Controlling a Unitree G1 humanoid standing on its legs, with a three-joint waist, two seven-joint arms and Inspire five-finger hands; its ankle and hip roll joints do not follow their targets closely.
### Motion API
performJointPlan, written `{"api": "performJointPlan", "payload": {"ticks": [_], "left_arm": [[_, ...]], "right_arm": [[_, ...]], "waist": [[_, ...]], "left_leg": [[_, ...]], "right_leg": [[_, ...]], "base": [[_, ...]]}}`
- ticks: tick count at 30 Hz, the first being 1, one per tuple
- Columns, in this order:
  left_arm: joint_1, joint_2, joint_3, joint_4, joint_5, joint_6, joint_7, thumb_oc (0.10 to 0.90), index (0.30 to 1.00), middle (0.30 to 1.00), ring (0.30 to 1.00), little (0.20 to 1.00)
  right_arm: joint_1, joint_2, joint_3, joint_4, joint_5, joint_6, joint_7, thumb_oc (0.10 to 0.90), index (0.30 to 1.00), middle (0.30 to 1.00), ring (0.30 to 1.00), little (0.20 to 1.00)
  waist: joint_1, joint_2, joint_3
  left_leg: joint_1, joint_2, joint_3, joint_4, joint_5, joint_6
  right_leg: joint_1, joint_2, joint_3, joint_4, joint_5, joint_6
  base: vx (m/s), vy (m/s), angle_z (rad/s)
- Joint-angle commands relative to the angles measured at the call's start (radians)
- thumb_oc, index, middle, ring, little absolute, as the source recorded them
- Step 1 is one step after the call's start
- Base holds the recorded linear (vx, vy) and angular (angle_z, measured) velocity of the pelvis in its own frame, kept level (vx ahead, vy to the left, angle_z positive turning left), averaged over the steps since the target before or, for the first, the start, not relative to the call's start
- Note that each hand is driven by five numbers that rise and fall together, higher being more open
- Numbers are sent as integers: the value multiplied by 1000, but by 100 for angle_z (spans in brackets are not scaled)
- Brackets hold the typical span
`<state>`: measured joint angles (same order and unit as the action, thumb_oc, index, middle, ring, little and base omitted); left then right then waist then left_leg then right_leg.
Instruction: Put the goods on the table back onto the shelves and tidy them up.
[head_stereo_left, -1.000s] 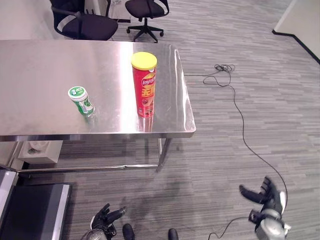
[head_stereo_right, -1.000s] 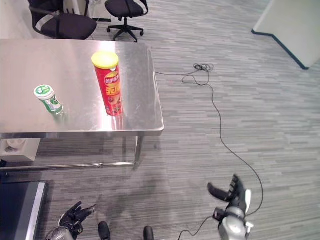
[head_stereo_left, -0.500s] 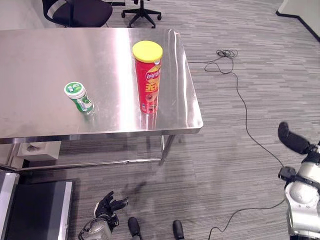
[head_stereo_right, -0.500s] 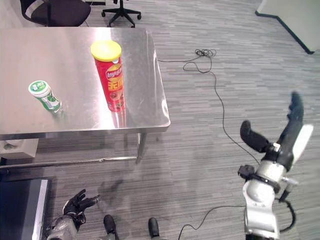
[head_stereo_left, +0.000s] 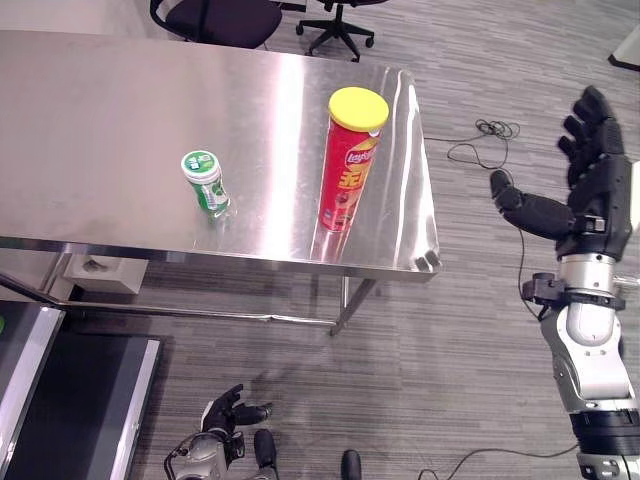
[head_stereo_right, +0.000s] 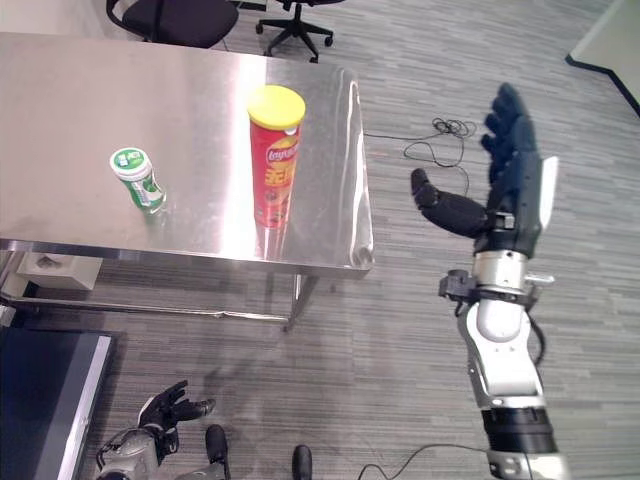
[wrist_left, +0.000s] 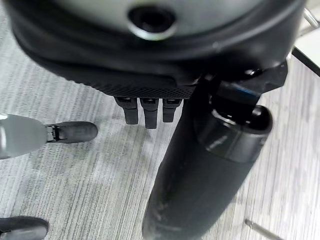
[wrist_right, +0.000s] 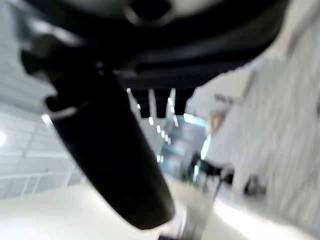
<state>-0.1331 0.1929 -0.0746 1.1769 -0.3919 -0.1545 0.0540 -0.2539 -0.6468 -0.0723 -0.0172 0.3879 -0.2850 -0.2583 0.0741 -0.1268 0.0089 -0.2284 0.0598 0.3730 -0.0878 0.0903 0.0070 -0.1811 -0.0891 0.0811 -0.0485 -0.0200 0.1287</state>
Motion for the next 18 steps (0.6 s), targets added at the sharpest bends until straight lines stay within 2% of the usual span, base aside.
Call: {"api": "performJointPlan", "payload": {"ticks": [1,4,9,11,18], "left_arm": [[-52,14,17,32,-17,-25,-5,800,900,900,900,900],[-49,10,18,34,-30,-25,-2,800,900,900,900,900],[-47,6,19,35,-37,-23,-1,800,900,900,900,900],[-44,3,19,34,-43,-20,-4,800,900,900,900,900],[-42,4,4,27,-32,-20,-10,800,900,900,900,900]], "right_arm": [[-88,-55,-88,-59,111,-132,51,800,900,900,900,900],[-111,-50,-60,-86,193,-147,98,800,900,900,900,900],[-125,-43,-37,-105,256,-157,134,800,900,900,900,900],[-134,-56,6,-117,291,-139,172,800,900,900,900,900],[-158,-63,58,-104,348,-128,220,800,900,900,900,900]], "waist": [[12,-42,-22],[18,-46,-27],[23,-52,-30],[27,-59,-34],[36,-63,-34]], "left_leg": [[44,43,-27,12,-76,-62],[48,42,-34,11,-76,-64],[51,41,-39,10,-77,-64],[56,41,-41,9,-78,-65],[63,39,-42,8,-79,-65]], "right_leg": [[66,-80,-39,-31,219,89],[74,-81,-50,-30,225,90],[79,-81,-54,-30,230,92],[85,-81,-56,-30,233,93],[91,-84,-60,-31,243,95]], "base": [[24,-18,4],[24,-33,12],[11,-23,7],[0,0,0],[0,0,0]]}}
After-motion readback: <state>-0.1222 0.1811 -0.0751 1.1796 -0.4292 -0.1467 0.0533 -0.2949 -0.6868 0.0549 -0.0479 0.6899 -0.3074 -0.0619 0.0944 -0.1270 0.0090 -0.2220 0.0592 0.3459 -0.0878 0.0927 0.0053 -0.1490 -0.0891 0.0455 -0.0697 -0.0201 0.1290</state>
